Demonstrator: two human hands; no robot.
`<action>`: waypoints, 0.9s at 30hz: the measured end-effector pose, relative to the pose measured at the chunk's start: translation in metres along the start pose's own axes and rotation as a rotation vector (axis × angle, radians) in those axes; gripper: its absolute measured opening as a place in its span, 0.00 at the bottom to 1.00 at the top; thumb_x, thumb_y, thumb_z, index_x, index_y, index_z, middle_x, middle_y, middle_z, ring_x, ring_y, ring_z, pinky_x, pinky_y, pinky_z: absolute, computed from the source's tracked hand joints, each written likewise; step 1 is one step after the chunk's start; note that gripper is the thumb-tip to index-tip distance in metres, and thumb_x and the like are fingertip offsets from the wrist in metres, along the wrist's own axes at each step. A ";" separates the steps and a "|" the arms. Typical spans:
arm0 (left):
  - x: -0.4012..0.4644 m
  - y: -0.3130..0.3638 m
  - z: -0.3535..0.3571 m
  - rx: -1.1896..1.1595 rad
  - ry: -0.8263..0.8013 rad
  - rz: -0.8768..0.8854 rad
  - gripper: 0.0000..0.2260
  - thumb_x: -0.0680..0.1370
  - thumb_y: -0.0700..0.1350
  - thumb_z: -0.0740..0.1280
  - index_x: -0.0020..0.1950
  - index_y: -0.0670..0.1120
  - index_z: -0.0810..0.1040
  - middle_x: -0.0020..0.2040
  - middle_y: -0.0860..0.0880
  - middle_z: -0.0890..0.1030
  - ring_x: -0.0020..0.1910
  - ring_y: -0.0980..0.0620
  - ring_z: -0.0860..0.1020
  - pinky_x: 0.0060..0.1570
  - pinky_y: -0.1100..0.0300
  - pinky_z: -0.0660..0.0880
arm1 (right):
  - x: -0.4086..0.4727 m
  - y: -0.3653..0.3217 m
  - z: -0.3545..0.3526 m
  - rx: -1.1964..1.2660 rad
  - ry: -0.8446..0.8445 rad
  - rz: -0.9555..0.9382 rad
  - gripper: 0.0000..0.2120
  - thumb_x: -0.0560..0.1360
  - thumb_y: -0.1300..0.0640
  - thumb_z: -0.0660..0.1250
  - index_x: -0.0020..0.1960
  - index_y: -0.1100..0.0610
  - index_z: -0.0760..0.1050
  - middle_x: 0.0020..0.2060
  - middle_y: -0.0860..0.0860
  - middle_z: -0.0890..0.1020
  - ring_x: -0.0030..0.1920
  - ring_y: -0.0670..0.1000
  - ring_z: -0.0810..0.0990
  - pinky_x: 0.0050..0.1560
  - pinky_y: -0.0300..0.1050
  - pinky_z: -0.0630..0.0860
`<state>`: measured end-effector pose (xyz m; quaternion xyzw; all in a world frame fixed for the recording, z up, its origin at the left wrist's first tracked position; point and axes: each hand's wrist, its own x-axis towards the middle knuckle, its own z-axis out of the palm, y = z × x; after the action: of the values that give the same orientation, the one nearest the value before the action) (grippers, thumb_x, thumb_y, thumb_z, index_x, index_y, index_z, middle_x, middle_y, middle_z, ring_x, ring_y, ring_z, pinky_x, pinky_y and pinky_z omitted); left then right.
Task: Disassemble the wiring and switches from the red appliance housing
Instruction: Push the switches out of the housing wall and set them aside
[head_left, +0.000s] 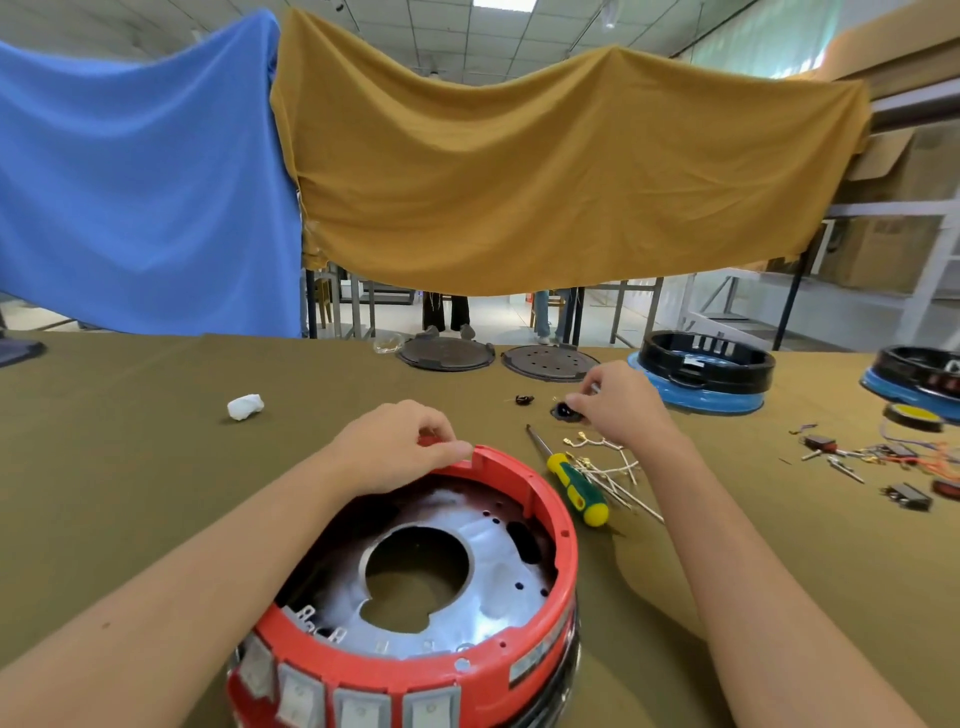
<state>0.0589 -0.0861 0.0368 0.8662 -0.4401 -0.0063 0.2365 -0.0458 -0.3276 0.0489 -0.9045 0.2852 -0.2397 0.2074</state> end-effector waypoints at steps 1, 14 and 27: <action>0.000 0.000 0.000 0.017 -0.003 -0.001 0.10 0.78 0.60 0.66 0.48 0.56 0.81 0.47 0.60 0.82 0.47 0.59 0.78 0.54 0.53 0.77 | 0.001 0.005 -0.001 -0.039 -0.045 0.039 0.07 0.78 0.52 0.70 0.48 0.57 0.79 0.43 0.52 0.82 0.36 0.47 0.78 0.35 0.41 0.72; 0.005 -0.006 0.000 -0.042 0.096 -0.068 0.13 0.72 0.62 0.72 0.45 0.53 0.78 0.42 0.58 0.78 0.43 0.61 0.76 0.39 0.62 0.70 | -0.004 -0.018 -0.004 1.105 0.087 0.148 0.09 0.81 0.65 0.61 0.60 0.58 0.75 0.45 0.54 0.86 0.33 0.45 0.75 0.34 0.37 0.74; -0.106 -0.025 -0.024 -0.479 0.094 -0.249 0.20 0.82 0.35 0.56 0.60 0.59 0.77 0.59 0.53 0.81 0.57 0.48 0.80 0.62 0.49 0.74 | -0.022 -0.031 0.013 1.341 -0.087 0.040 0.12 0.84 0.53 0.60 0.49 0.53 0.81 0.39 0.49 0.73 0.39 0.46 0.71 0.40 0.42 0.68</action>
<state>0.0183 0.0179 0.0270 0.8325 -0.3047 -0.0988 0.4521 -0.0416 -0.2879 0.0474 -0.5833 0.0824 -0.3243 0.7402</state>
